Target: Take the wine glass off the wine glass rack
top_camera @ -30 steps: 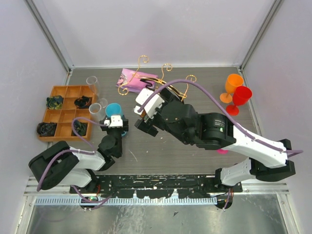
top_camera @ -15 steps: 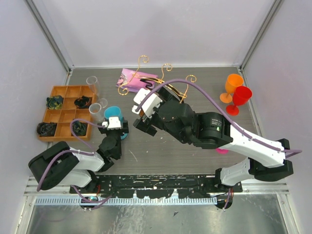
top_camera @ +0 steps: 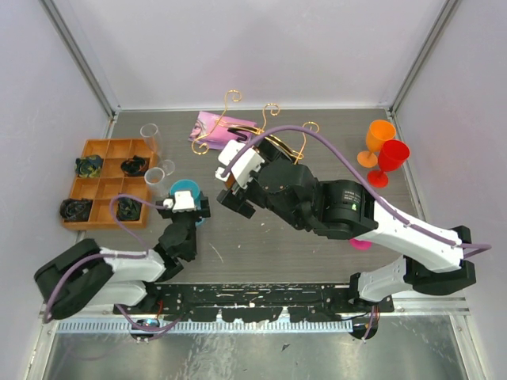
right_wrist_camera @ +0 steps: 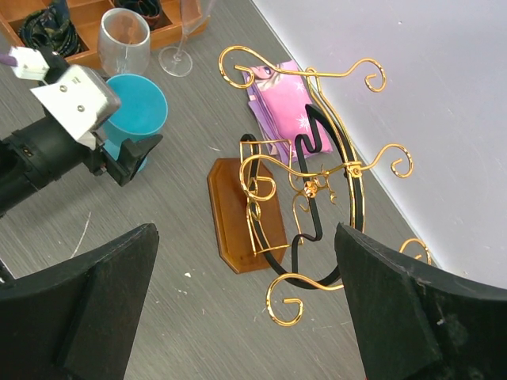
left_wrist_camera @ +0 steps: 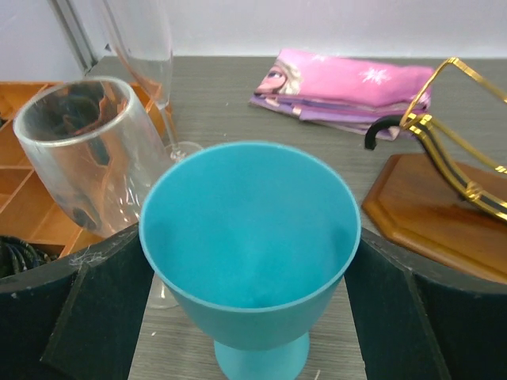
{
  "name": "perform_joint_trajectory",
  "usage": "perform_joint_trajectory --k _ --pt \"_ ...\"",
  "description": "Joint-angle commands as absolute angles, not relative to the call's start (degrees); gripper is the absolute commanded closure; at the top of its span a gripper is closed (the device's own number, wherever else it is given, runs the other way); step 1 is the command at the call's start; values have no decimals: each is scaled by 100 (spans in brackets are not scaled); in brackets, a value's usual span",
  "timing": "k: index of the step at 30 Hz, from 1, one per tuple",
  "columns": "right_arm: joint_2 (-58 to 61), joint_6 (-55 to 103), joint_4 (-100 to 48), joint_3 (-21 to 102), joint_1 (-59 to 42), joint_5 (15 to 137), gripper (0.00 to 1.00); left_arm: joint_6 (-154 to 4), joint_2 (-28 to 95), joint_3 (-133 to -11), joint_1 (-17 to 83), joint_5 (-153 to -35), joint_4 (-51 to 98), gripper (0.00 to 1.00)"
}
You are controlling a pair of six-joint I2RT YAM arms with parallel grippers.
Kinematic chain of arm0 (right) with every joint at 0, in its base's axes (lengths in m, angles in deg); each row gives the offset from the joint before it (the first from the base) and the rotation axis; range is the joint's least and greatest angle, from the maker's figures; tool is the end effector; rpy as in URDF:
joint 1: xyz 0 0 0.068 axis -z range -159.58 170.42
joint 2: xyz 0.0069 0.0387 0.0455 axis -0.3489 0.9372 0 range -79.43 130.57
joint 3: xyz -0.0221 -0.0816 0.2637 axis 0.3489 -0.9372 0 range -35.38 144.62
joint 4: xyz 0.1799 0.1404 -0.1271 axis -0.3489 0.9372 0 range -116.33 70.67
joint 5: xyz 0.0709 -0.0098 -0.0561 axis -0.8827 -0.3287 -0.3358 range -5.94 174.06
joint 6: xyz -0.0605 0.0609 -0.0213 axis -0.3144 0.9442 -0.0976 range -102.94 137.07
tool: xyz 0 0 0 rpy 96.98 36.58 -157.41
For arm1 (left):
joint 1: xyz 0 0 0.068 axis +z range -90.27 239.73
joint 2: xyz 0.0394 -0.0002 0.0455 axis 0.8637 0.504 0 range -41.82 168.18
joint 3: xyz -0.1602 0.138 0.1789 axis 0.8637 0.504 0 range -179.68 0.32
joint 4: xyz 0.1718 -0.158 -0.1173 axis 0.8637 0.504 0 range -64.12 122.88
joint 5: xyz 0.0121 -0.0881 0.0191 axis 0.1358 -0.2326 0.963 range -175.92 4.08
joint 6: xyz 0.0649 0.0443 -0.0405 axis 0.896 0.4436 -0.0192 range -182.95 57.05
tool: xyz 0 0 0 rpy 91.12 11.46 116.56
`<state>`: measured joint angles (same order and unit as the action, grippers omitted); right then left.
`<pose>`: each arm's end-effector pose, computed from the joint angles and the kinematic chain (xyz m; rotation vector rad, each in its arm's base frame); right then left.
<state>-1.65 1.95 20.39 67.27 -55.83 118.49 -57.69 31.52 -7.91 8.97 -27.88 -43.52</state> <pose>0.1119 0.2701 0.4813 -1.0499 1.5657 0.1424 0.1881 -0.1250 0.1824 -0.0766 1.5306 0.1247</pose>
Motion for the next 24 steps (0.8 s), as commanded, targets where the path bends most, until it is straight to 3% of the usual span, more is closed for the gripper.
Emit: perform_joint_trajectory --k 1,12,24 --pt "-227 133 1619 6818 -5528 11809 2 -5739 2311 -981 700 -2500 -3706 1" --pt "-542 935 1214 6238 -4946 11452 2 -7147 -226 -1631 401 -2313 444 1" --pt "-947 1057 1040 5828 -4700 11173 2 -7218 535 -1687 401 -2373 360 1"
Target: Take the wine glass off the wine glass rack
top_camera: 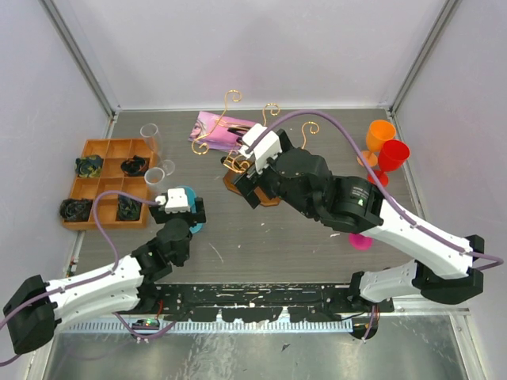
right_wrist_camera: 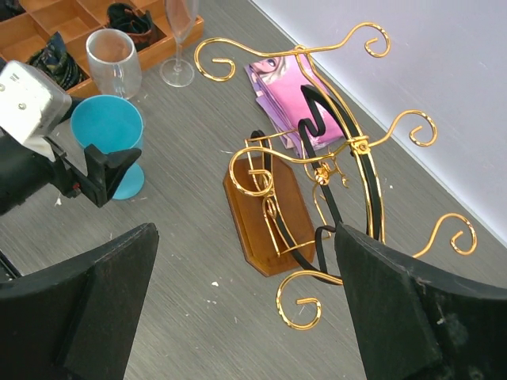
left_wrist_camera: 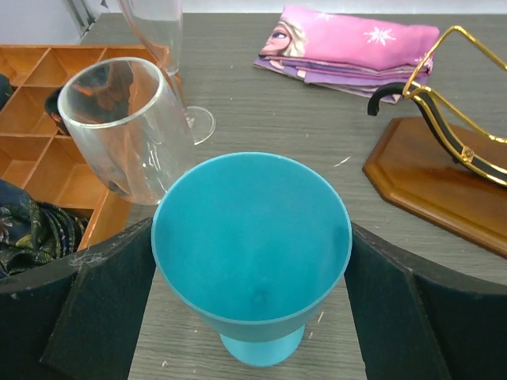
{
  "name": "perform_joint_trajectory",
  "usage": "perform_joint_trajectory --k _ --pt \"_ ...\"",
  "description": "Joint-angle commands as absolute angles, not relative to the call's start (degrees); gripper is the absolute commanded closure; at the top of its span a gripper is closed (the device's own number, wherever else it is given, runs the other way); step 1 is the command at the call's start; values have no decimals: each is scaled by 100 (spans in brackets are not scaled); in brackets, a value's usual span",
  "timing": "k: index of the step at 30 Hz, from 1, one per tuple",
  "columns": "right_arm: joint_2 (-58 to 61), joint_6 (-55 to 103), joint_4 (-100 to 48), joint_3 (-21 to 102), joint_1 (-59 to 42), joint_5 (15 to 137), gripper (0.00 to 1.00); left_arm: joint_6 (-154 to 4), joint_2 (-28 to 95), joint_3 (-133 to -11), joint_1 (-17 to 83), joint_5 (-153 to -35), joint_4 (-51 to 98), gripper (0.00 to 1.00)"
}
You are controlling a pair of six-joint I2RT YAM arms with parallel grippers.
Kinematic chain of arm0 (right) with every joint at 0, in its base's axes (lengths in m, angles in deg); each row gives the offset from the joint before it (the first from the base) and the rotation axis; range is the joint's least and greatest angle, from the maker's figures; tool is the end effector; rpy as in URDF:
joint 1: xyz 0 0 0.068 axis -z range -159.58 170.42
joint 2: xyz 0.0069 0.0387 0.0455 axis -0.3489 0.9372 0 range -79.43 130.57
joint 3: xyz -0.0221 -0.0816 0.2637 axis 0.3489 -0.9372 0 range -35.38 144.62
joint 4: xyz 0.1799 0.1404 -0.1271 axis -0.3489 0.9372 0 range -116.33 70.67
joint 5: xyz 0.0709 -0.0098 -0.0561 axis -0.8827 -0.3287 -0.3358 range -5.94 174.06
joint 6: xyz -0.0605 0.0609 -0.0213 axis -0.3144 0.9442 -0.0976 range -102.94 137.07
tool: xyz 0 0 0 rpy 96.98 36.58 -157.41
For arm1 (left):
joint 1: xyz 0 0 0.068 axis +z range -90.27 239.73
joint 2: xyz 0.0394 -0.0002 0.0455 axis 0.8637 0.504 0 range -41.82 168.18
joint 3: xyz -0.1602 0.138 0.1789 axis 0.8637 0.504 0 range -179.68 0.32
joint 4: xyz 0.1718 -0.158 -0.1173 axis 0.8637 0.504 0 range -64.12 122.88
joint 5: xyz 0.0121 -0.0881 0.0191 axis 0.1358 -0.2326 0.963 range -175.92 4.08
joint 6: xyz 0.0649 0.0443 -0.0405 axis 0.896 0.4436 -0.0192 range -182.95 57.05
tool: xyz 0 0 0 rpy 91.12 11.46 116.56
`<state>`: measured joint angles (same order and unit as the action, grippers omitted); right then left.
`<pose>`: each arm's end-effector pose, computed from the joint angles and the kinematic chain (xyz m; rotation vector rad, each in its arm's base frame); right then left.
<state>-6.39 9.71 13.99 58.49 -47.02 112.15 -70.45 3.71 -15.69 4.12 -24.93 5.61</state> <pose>0.1433 0.2483 0.4653 -0.8630 1.6671 0.2538 0.1613 -0.1141 0.2185 -0.0732 1.6479 0.0839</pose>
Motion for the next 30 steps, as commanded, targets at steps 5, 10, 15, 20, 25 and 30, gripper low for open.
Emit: perform_joint_trajectory --k 5,10,15,20,25,30 --pt "-1032 1024 1085 5731 -4691 11199 2 -7364 940 -1604 388 -2180 -48 1" --pt "-1008 936 1158 5798 -4677 11214 2 -7719 1126 -1589 283 -2028 96 1" --pt "-968 897 1158 5805 -4656 11195 1 -7716 1062 -1822 146 -1815 630 1" --pt "-924 888 1151 5761 -4637 11174 1 -7708 679 -1960 13 -1689 1107 1" --pt "-870 868 1129 5752 -4612 11120 1 -7684 219 -1980 -13 -1667 1336 1" --pt "-853 841 1090 5746 -4581 11084 1 -7706 41 -2099 -16 -1710 1612 1"
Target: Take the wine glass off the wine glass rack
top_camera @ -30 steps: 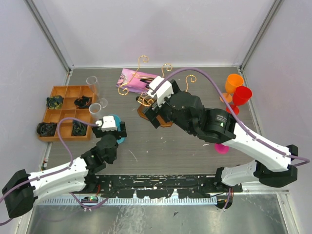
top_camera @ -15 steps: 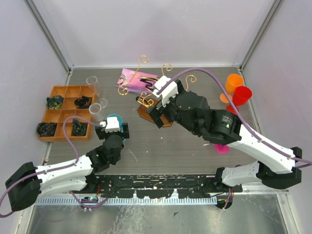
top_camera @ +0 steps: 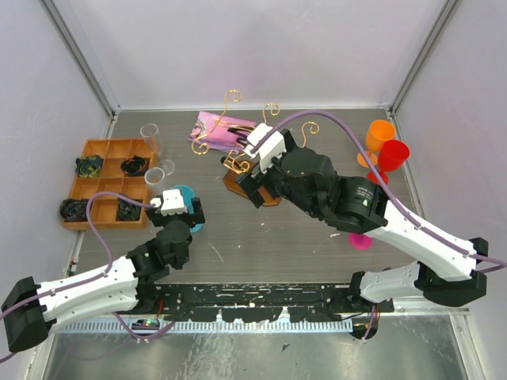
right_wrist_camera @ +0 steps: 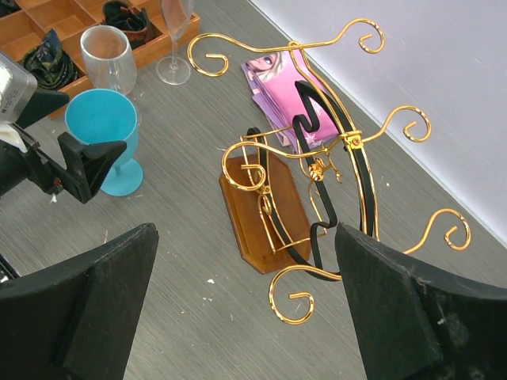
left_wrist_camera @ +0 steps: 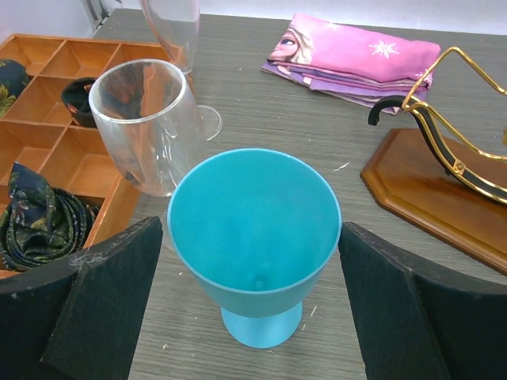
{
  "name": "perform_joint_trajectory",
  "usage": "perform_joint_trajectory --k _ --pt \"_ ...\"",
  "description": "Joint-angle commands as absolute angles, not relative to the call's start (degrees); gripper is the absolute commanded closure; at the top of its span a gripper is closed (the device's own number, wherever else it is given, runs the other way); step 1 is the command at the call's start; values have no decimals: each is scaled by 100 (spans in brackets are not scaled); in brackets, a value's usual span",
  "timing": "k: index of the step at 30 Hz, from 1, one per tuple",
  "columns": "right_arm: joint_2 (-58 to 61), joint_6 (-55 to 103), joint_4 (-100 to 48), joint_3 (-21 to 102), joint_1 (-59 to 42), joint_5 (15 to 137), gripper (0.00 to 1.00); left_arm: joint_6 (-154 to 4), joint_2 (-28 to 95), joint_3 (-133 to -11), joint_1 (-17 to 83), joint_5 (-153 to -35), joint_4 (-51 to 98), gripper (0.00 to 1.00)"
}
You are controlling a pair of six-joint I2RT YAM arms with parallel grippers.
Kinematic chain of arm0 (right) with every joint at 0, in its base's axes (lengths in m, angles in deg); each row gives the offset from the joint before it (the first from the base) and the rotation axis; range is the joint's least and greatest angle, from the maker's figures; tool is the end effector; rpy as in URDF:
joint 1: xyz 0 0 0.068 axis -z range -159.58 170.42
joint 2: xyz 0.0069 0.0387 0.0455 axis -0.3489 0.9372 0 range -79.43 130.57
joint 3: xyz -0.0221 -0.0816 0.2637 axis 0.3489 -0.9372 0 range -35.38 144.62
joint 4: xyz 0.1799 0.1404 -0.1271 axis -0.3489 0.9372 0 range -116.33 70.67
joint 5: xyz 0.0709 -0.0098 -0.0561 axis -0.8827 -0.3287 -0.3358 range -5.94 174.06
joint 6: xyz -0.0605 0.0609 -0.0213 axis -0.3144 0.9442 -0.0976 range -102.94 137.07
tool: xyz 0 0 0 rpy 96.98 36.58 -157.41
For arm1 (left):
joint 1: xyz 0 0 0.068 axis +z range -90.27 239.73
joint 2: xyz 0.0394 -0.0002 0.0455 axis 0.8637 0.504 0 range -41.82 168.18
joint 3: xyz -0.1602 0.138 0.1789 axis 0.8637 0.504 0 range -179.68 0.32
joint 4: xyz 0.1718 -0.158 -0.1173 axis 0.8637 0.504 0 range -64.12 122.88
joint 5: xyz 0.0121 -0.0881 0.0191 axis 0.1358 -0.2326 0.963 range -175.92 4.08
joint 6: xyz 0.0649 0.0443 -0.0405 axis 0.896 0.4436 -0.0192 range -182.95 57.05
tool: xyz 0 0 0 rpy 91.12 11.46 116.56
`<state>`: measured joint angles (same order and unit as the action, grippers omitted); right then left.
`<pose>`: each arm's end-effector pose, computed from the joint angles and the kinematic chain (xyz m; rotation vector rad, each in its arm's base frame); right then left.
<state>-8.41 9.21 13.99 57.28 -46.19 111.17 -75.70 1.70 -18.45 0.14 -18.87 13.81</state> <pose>0.1419 0.2377 0.4670 -0.8601 1.6581 0.2611 0.1509 -0.1143 0.2273 -0.1301 1.6522 0.0919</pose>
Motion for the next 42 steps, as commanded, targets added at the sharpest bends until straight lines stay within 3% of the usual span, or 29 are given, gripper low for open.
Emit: perform_joint_trajectory --k 1,25,29,35,42 --pt "-853 845 1081 5739 -4577 11075 1 -7695 36 -2085 -17 -1713 1583 1" --pt "-948 937 1006 5631 -4464 11103 2 -7471 -258 -3142 -126 -1688 2639 1" --pt "-905 1456 1005 5578 -3881 10779 2 -7495 -231 -3851 -127 -1700 3436 1" --pt "-366 2528 1248 5971 -2206 9380 3 -7778 233 -5234 -122 -1826 4923 1" --pt "372 3150 1621 6633 -1085 8994 7 -7438 924 -6477 283 -2169 5783 1"
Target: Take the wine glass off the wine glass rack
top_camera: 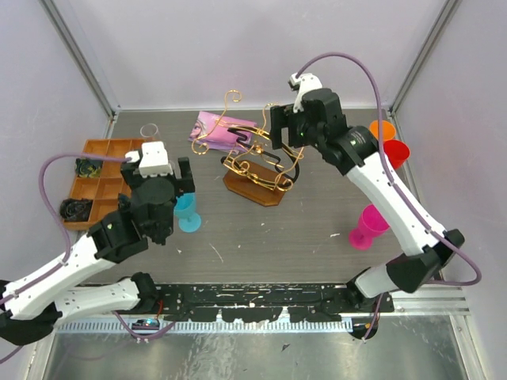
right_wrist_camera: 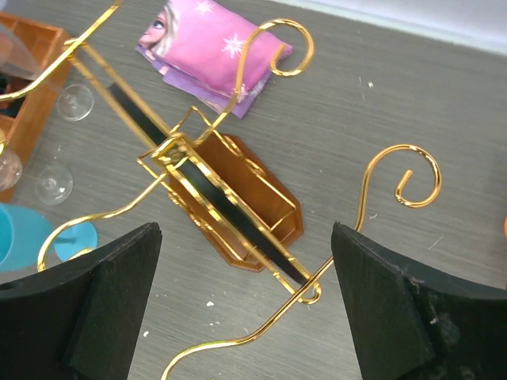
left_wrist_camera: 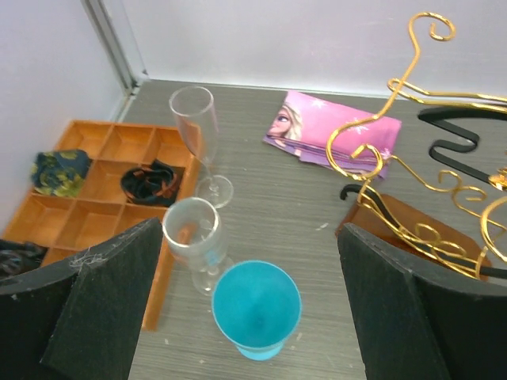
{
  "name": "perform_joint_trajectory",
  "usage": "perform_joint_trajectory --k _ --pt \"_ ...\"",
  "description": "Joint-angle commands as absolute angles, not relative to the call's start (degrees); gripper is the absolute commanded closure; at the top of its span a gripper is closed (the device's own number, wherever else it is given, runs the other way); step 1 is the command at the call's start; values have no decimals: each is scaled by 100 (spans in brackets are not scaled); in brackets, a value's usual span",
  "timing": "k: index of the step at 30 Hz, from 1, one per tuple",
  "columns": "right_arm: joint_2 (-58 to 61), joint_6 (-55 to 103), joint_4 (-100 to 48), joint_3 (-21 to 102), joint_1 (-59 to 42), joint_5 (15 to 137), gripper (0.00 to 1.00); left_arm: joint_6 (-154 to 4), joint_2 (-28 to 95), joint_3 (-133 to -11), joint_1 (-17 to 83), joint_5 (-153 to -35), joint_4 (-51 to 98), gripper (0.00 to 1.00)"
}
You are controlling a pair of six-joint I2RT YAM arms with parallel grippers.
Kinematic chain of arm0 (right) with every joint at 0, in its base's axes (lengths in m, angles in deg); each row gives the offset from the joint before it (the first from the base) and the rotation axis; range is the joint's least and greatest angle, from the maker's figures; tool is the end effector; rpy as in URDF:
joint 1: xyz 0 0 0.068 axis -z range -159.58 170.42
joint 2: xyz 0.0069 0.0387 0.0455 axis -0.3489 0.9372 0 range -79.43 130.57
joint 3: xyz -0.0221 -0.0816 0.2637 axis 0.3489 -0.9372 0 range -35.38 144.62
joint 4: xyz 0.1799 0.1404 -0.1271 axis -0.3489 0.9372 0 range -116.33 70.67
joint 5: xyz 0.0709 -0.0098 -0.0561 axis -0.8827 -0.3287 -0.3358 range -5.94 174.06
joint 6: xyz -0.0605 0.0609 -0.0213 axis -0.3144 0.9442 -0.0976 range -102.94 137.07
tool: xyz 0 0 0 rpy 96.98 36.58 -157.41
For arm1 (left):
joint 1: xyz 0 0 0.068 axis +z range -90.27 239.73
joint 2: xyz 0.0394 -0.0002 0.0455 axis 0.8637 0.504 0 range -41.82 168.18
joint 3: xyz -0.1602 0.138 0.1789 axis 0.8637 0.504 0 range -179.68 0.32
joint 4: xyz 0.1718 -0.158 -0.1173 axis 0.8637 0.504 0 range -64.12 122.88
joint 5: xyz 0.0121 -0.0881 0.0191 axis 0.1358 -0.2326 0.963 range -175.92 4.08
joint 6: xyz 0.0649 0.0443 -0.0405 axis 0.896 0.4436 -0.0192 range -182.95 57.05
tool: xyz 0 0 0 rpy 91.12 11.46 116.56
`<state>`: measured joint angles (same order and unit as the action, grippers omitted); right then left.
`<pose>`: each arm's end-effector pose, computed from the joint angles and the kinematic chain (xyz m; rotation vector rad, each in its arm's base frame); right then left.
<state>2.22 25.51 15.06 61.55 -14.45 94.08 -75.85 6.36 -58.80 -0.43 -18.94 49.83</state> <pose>0.2846 0.1816 0.4346 -0.3558 2.0006 0.3015 0.1483 -0.1134 0.3952 -0.1193 1.6554 0.0856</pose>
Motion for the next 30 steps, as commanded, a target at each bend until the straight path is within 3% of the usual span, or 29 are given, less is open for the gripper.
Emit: perform_joint_trajectory --k 1,6,9,16,27,30 --pt "446 3178 1700 6715 -987 8935 6 -7409 1016 -6658 506 -2452 5897 1" --pt "637 3317 1999 6920 -790 8970 4 -8173 1711 -7773 2605 -4768 7191 1" --pt "528 3221 2010 6813 -781 9179 3 -8429 2240 -8483 3409 -5461 7901 1" --pt "371 3192 1985 6588 -432 9338 1 -8668 3040 -9521 3618 -6235 8819 1" --pt "263 3047 1971 6316 -347 9868 0 -8755 2752 -9239 3618 -6367 8861 1" --pt "136 3152 1818 6154 -235 9329 0 -8814 2808 -9194 3617 -6527 8959 1"
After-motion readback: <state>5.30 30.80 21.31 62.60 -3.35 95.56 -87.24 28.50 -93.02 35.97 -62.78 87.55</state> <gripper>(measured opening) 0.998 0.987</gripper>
